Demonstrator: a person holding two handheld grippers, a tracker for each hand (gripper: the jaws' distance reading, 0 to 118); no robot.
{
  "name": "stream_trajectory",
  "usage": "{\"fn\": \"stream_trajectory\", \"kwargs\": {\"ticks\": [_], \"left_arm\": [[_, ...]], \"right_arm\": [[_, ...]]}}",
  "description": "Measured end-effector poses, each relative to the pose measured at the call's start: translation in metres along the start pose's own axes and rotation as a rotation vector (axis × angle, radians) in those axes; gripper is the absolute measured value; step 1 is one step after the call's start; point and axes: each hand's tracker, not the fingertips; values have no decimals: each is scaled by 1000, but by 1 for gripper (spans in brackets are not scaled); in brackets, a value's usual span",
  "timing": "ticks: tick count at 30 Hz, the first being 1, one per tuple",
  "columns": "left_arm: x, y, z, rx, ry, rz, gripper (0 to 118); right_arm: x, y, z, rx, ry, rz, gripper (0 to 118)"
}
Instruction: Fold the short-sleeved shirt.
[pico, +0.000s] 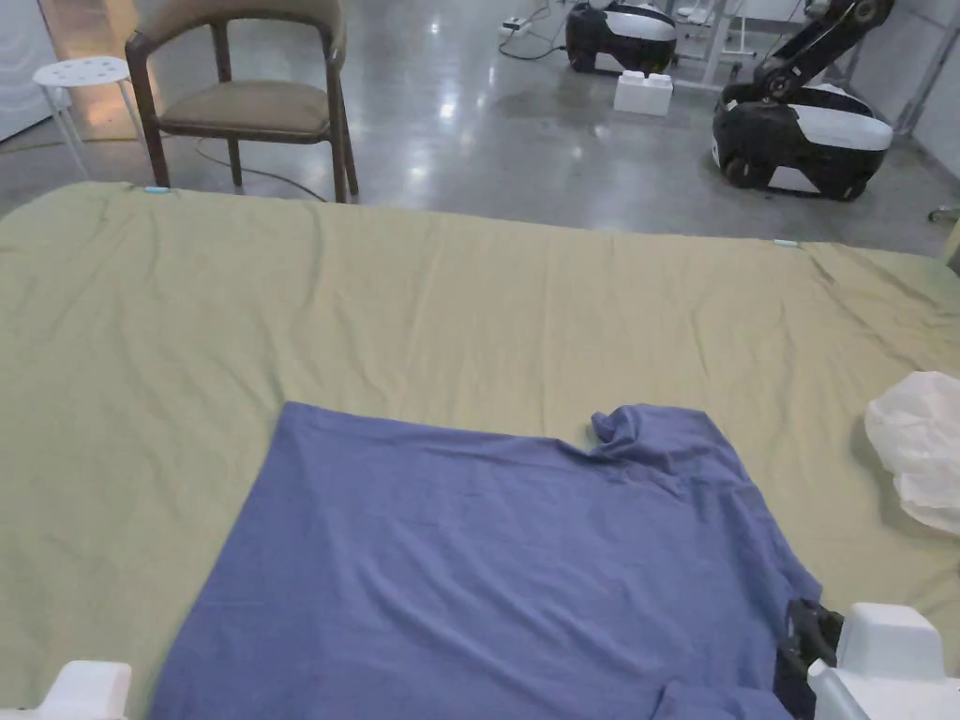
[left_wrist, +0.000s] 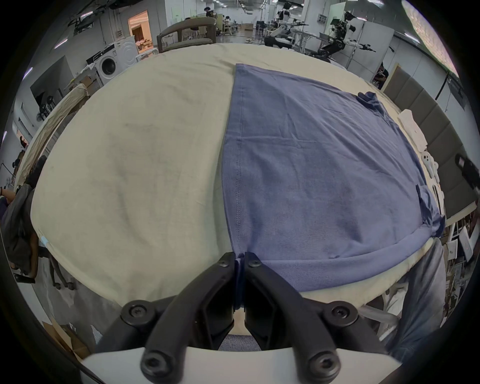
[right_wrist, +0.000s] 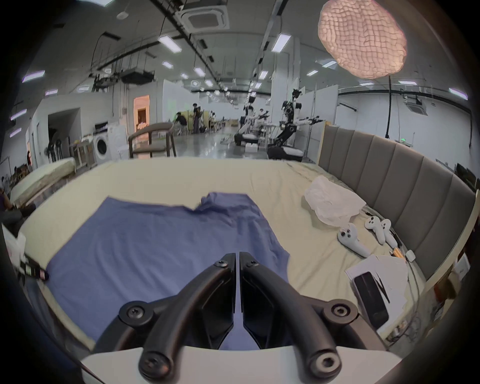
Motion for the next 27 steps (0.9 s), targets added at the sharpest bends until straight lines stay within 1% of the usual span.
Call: {"fn": "stream_trajectory", "kwargs": {"ticks": [1,2,4,5,8,10,12,14,15,16,18,19,22,25,27], "left_arm": [[0,-1,3,14,-2,1,1],[-1,-2,5,20,-5,3,1],[7,-5,15,40,-3,11,1],[7,-5,16,42,-7,15,1],[11,-7,21,49,-6,19,1],[12,-9,21,47,-5,18,1],[15,-8,21,46,-1,12,1],[17,-9,21,44,3,9,1],[17,-8,21,43,4,10,1],[17,-8,21,43,4,12,1],[18,-9,21,43,6,16,1],[18,-8,21,45,7,17,1],[19,-7,24,54,9,17,1],[18,-1,29,78,7,31,1],[18,7,35,125,0,38,1]], "right_arm": [[6,-6,2,-50,-4,17,10],[11,-12,5,-99,-6,30,21],[22,-30,7,-219,-5,43,53],[25,-38,6,-275,-8,47,59],[35,-68,3,-398,2,23,60],[38,-86,-3,-480,-4,5,66],[38,-100,-10,-525,-6,8,68],[38,-109,-18,-552,0,6,66],[38,-112,-22,-579,9,-9,61],[39,-112,-24,-579,18,-13,44],[40,-105,-22,-555,73,-55,8],[39,-103,-22,-549,88,-53,7],[36,-101,-25,-562,71,-23,7],[39,-92,-21,-547,74,-29,5],[42,-76,-16,-482,68,-42,5]]}}
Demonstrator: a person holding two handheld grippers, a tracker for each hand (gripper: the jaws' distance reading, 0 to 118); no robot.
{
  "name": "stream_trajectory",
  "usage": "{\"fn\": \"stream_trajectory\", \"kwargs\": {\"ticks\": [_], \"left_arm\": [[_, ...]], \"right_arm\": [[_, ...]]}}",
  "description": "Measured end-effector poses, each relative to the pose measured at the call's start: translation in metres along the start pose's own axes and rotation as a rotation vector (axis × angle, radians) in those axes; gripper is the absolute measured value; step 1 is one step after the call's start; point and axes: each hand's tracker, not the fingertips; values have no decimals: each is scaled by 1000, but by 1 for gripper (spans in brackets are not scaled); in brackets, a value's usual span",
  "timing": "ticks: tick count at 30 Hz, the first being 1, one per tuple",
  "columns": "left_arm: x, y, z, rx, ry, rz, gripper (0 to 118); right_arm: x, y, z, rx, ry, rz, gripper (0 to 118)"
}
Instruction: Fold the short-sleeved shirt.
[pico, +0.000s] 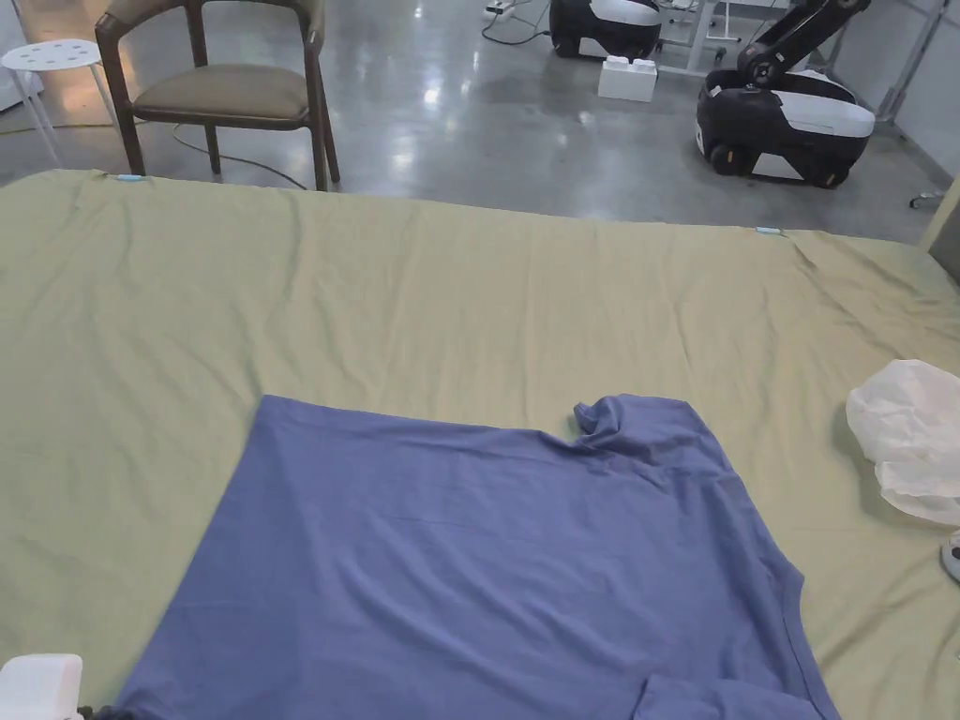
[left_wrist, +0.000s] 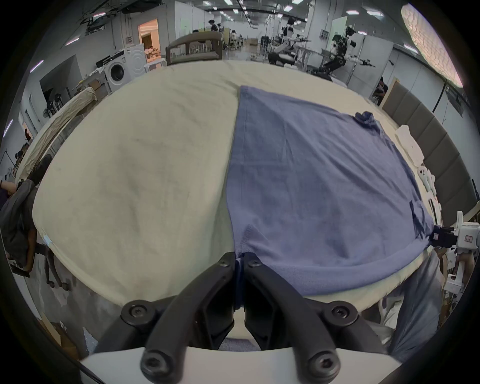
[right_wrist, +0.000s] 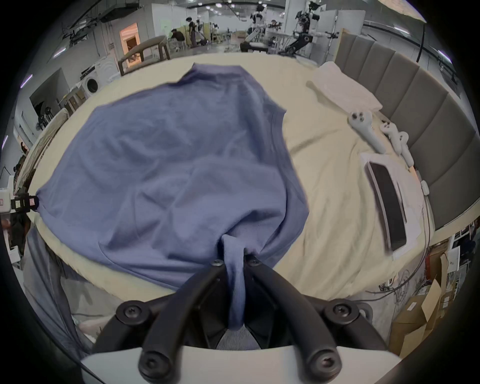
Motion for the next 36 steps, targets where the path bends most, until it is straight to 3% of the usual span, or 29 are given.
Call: {"fn": "stream_trajectory", "kwargs": {"ticks": [11,18,26,29,31,34,36], "left_arm": [[7,106,-13,154,-11,-20,1],[16,167,-76,111,9,-28,1],[27,174,-132,29,48,-30,3],[29,172,-136,35,68,-23,15],[31,171,-130,57,62,-5,22],[34,167,-107,128,22,-13,54],[38,160,-87,212,16,-44,60]], "right_arm": [[12,121,11,176,-6,18,5],[16,180,-63,128,-20,12,5],[13,186,-117,48,-24,1,7],[12,182,-122,63,-40,11,16],[11,179,-118,94,-65,12,39],[13,172,-99,194,-58,-20,46],[8,164,-78,285,-53,-31,53]]}}
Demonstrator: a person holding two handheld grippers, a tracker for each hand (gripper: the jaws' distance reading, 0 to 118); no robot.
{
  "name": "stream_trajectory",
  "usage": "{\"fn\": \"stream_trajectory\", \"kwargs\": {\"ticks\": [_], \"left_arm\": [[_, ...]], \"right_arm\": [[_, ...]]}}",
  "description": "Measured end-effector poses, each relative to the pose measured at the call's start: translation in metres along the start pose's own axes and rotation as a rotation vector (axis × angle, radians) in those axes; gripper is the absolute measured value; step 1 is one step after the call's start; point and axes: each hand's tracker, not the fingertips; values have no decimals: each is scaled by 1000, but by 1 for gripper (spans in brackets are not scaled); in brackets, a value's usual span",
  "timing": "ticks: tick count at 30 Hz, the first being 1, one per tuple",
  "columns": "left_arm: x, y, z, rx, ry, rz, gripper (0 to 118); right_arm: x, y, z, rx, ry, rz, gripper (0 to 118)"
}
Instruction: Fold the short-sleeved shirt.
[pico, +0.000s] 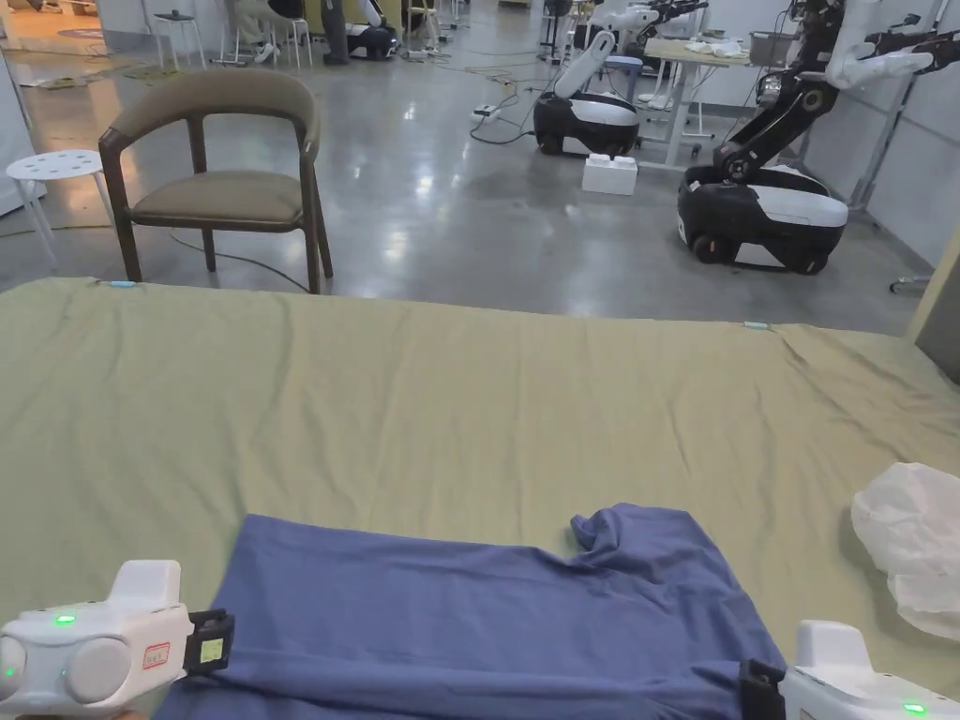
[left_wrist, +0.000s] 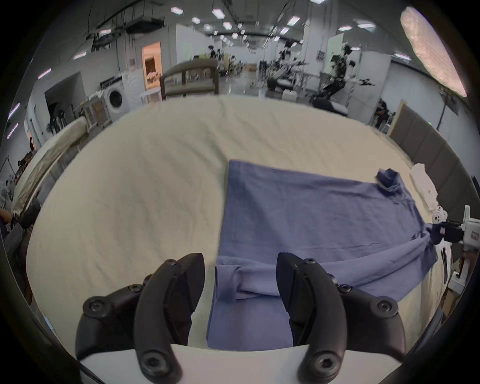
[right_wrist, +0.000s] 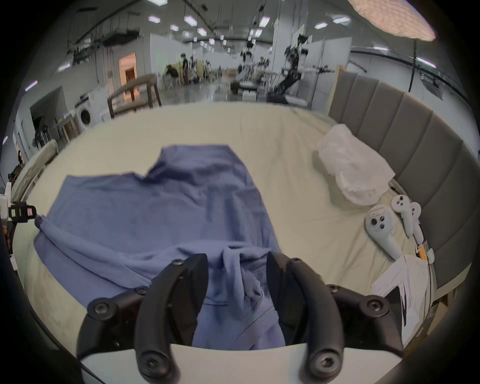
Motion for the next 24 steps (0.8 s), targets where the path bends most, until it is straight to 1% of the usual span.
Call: {"fn": "stream_trajectory", "kwargs": {"ticks": [2,5,8,10,11,12,13,14,15,16,17,19,21,23,24], "left_arm": [[7,-5,22,89,-2,-26,60],[16,-15,57,213,-16,-15,59],[29,-26,91,365,24,-14,58],[40,-35,113,468,43,-29,51],[45,-38,121,512,49,-38,45],[43,-41,123,542,64,-59,36],[46,-43,129,551,75,-76,24],[49,-45,133,548,80,-76,11],[51,-48,136,550,79,-67,3],[47,-51,136,550,71,-52,0],[46,-53,137,546,63,-40,0],[43,-57,138,514,50,-32,0],[37,-62,134,472,62,-33,0],[25,-66,125,399,53,-16,0],[4,-66,107,342,47,12,0]], "right_arm": [[-4,-5,22,91,-9,-13,54],[-19,-13,61,219,-13,-36,54],[-34,-22,91,334,-10,-44,53],[-47,-28,110,402,-25,-48,51],[-54,-28,117,429,-33,-48,46],[-61,-29,124,450,-32,-39,36],[-66,-31,129,463,-31,-30,17],[-70,-32,133,483,-31,-28,7],[-75,-33,135,503,-21,-21,6],[-79,-34,138,506,-21,-11,3],[-82,-34,140,498,-24,-11,3],[-83,-34,143,492,6,-22,2],[-85,-34,143,484,5,-19,2],[-84,-36,142,476,-2,-14,1],[-83,-36,142,471,1,-15,1]]}}
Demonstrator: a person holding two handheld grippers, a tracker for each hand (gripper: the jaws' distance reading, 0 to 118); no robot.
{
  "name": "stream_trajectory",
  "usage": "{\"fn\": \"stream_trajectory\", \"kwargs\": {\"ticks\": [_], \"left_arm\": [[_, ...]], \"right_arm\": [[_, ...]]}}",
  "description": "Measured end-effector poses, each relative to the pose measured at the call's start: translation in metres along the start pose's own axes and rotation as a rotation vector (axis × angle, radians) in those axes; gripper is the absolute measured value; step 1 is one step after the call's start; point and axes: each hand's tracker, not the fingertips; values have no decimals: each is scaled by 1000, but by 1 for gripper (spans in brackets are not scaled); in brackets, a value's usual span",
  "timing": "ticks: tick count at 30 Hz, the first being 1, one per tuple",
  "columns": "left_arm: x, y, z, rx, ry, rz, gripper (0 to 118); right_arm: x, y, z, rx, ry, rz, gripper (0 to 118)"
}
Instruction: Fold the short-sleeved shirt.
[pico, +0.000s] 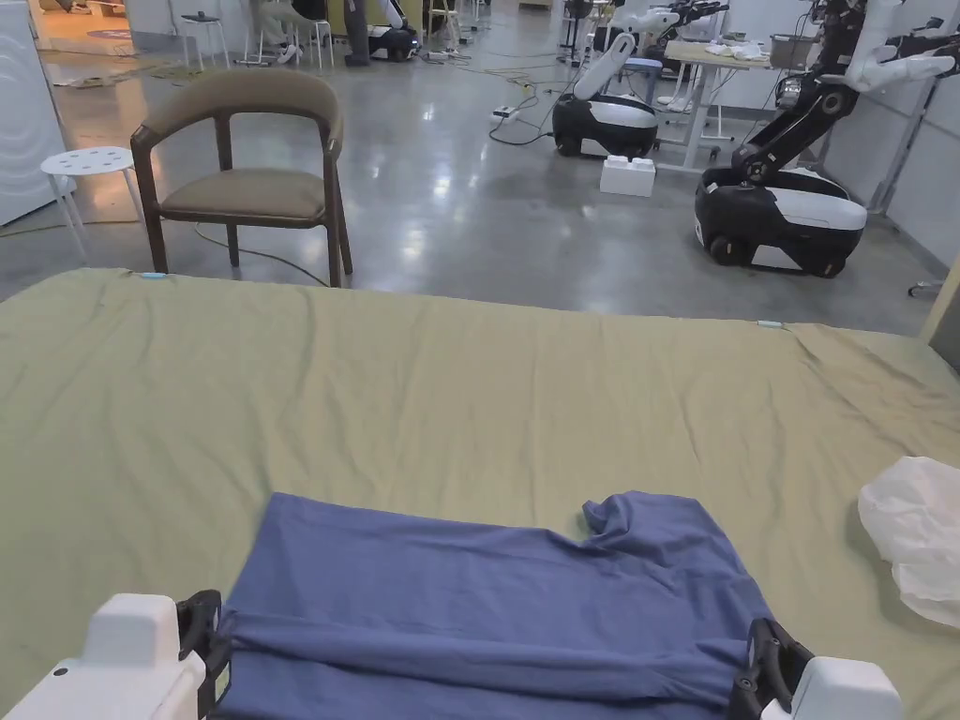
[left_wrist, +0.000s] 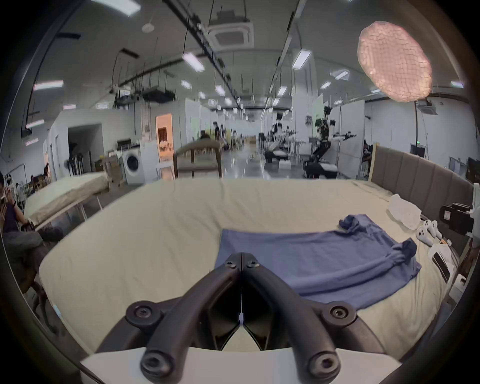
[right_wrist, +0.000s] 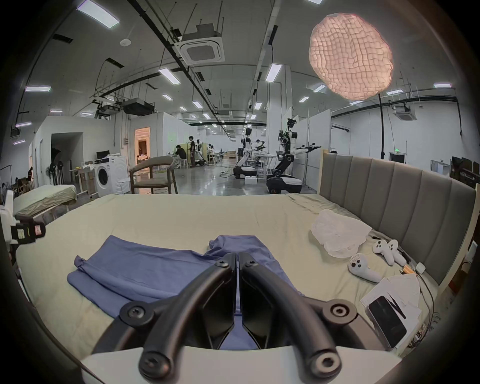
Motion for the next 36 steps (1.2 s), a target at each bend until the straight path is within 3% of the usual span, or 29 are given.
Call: {"fn": "stream_trajectory", "kwargs": {"ticks": [6,9,13,15,20,25,29,30,33,34,36], "left_arm": [[-40,-17,-60,-347,-21,64,0],[-42,-19,-80,-407,-23,68,4],[-37,-18,-100,-506,0,64,62],[-36,-20,-113,-560,3,64,68],[-13,-30,-124,-733,50,6,67],[0,-29,-114,-669,35,-15,51],[7,-27,-107,-653,-36,-65,4],[9,-28,-103,-649,-33,-60,4],[4,-31,-95,-625,-29,-78,4],[3,-31,-90,-609,-25,-79,4],[-2,-31,-83,-582,-26,-58,4]], "right_arm": [[4,-5,-3,-35,-4,0,1],[8,-9,-4,-57,-7,4,1],[14,-18,-5,-86,-19,4,1],[18,-22,-5,-105,-27,2,1],[27,-30,-5,-141,-50,1,1],[41,-35,-9,-183,-68,-14,1],[61,-43,-32,-315,-83,-45,2],[69,-46,-41,-358,-71,-65,7],[90,-60,-68,-509,-68,-54,67],[96,-66,-77,-562,-71,-43,73],[105,-78,-93,-633,-69,-10,73]]}}
